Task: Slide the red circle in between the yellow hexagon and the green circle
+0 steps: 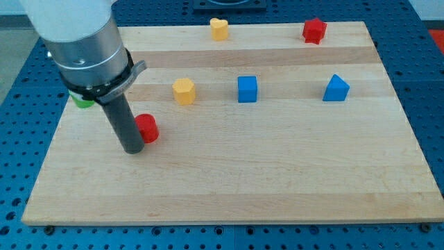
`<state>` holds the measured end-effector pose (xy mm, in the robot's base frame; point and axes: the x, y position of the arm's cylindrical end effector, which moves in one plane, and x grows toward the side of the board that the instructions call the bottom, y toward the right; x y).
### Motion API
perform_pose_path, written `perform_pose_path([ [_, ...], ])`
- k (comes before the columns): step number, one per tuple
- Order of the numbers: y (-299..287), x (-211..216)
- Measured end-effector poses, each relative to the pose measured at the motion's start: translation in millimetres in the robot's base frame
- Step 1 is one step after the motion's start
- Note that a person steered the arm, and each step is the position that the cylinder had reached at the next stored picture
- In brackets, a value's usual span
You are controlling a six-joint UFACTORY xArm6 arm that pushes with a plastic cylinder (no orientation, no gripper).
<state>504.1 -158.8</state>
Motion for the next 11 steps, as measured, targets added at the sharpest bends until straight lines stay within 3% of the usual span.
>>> perform_pose_path([
  [2,41,12],
  [4,28,-69],
  [6,42,-21],
  [7,3,-17],
  [9,-18,-64],
  [11,-18,-71],
])
